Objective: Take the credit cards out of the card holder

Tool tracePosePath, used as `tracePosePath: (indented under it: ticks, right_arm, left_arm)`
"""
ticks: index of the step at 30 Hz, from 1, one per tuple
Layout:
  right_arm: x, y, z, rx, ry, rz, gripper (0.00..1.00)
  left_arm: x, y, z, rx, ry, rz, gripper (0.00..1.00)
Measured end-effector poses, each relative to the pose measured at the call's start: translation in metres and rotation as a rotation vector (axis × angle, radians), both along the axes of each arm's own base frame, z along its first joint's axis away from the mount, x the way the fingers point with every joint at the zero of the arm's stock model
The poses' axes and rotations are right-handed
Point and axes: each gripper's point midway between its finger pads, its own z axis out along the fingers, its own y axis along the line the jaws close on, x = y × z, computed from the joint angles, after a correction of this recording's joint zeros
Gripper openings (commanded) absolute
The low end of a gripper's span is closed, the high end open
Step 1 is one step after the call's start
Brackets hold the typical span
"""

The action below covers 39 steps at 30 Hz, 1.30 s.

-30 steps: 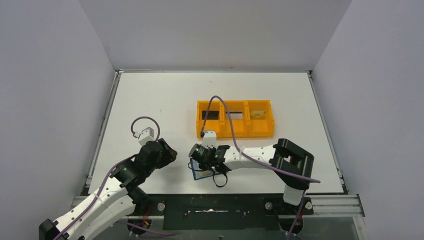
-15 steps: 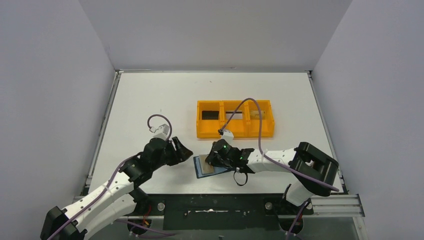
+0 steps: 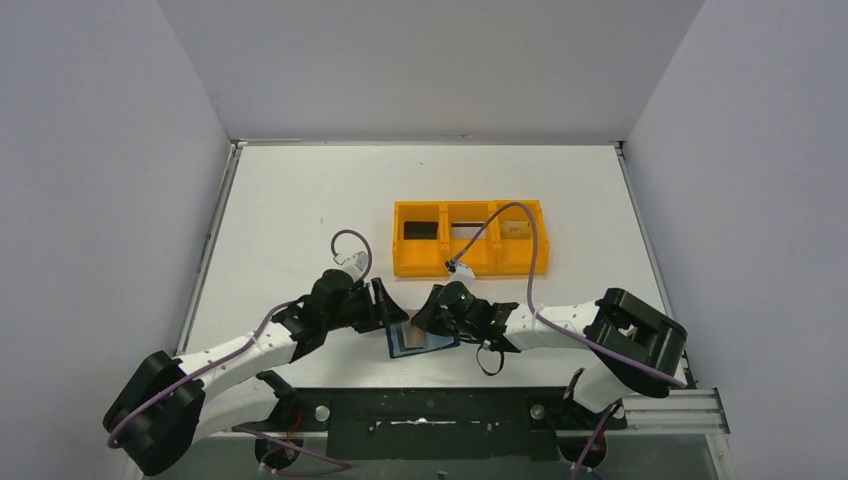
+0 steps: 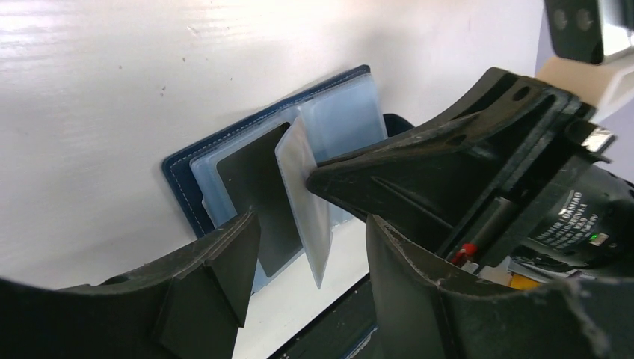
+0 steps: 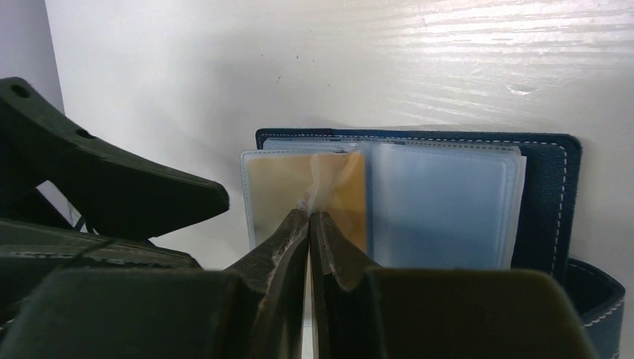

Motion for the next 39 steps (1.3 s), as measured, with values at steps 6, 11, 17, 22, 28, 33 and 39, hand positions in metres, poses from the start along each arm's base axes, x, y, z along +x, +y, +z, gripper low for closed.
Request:
tracePosePath:
  ticks: [6, 11, 17, 22, 28, 33, 39]
  right_arm:
    - [0.003, -0.003, -0.002, 0.010, 0.005, -0.019, 0.07]
    - [0.002, -0.004, -0.003, 0.017, 0.006, -0.020, 0.08]
    - [0.002, -0.006, -0.002, 0.028, 0.007, -0.025, 0.09]
    - [0.002, -0.007, 0.002, 0.042, 0.002, -0.028, 0.22]
    - [0.001, -0.017, 0.003, 0.005, 0.010, -0.057, 0.35]
    - [0.007, -0.040, 0.008, -0.083, -0.005, -0.132, 0.37]
    - [0.010, -0.065, 0.017, -0.136, -0.027, -0.215, 0.41]
  left_arm:
    - [-0.004, -0.009, -0.014, -0.014, 0.050, -0.036, 0.40]
    - [-0.007, -0.019, -0.020, -0.031, 0.073, -0.065, 0.32]
    - [-0.010, -0.025, -0.023, -0.042, 0.088, -0.082, 0.22]
    - [-0.011, -0.028, -0.023, -0.053, 0.090, -0.095, 0.13]
    - [-0.014, -0.028, -0.034, -0.036, 0.120, -0.101, 0.16]
    - [-0.016, -0.028, -0.035, -0.030, 0.125, -0.108, 0.26]
    - [-0.013, -0.041, -0.022, -0.031, 0.098, -0.148, 0.29]
